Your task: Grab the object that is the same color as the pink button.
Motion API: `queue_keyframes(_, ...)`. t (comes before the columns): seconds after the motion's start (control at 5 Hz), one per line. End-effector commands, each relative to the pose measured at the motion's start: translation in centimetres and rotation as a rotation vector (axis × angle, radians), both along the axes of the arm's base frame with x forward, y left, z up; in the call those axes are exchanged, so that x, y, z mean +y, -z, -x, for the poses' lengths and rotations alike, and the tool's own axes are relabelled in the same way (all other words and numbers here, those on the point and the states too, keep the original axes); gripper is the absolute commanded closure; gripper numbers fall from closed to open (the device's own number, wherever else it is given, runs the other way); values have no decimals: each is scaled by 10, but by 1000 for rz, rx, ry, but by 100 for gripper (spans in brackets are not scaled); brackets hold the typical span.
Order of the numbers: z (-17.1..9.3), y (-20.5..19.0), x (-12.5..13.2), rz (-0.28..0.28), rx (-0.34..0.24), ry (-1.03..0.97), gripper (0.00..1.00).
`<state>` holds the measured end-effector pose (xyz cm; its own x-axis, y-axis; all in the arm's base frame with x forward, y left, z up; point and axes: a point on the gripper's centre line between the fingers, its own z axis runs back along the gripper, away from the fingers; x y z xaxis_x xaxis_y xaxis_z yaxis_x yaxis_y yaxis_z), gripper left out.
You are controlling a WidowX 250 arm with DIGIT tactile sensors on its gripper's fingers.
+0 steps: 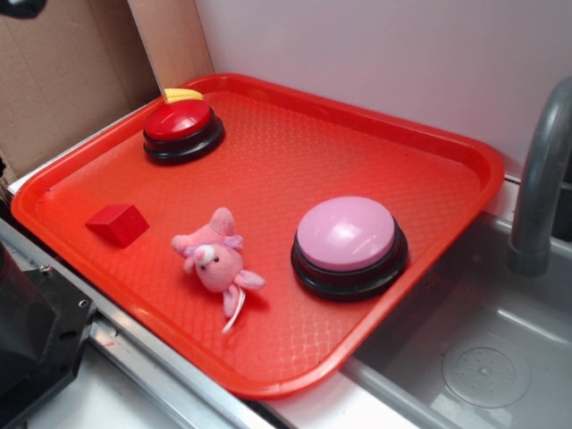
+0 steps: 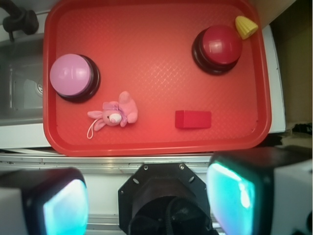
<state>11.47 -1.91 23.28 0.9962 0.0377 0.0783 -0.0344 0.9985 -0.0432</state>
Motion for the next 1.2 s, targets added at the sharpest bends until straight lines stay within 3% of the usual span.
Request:
queue_keyframes(0.0, -15, 19, -15, 79, -22, -178, 0)
queue_keyframes(0.2, -22, 38, -26, 92, -29, -330, 0)
queue_keyframes(0.4, -28, 68, -31, 131, 29, -585, 0)
queue_keyframes(0.6, -38, 95, -29, 193, 47, -747, 0)
queue_keyframes(0.8, -47, 128, -27, 305, 61, -964, 0)
queue_keyframes(1.0, -55, 154, -27, 316, 80, -1057, 0)
